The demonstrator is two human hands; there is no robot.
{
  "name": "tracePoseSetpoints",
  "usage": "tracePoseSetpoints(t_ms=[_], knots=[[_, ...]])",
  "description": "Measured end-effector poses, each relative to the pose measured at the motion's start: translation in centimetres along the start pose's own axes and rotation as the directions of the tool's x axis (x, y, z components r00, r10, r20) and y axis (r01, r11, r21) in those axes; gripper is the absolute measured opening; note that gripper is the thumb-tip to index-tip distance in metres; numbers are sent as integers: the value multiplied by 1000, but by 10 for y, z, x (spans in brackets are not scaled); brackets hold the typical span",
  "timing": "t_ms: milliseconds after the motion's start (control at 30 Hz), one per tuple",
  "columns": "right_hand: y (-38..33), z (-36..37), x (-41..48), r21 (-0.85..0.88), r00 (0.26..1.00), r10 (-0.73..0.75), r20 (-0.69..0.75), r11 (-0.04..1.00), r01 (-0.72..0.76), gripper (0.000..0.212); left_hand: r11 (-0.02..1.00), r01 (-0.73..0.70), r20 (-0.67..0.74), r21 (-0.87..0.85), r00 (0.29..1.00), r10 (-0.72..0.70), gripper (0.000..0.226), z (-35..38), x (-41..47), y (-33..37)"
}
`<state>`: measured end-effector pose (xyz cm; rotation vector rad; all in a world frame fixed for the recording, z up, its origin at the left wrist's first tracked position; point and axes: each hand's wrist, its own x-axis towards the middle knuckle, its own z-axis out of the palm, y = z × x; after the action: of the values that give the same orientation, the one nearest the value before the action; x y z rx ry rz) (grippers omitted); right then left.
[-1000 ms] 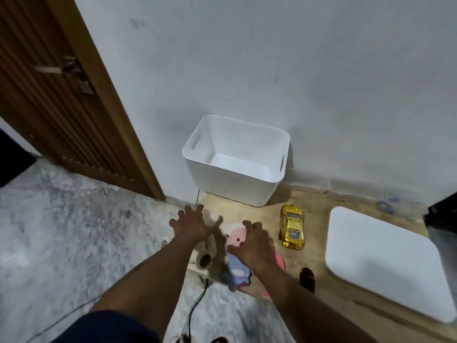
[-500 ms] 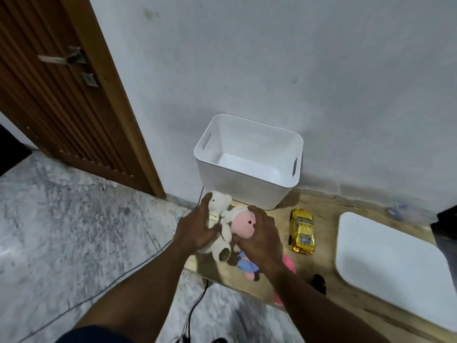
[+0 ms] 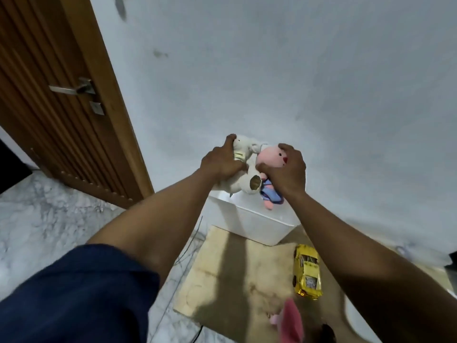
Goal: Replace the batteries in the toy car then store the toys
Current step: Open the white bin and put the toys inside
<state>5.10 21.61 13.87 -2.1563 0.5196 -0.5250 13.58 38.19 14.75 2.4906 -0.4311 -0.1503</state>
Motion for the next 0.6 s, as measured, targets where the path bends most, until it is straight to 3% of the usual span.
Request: tracePoseSetpoints(t_ms=[233,400,600], knots=[[58,26,23,-176,966,221,131,965,-197,81,996,84,241,20,967,-86,104,62,43,-16],[71,39,35,-342,968,189,163,931,-124,78,980,178,279,93,940,-197,97,73,61,-37],[66,30,38,-336,980,139,139,938,-86,59,984,156,240,89,955,-174,86,64,55,-32]])
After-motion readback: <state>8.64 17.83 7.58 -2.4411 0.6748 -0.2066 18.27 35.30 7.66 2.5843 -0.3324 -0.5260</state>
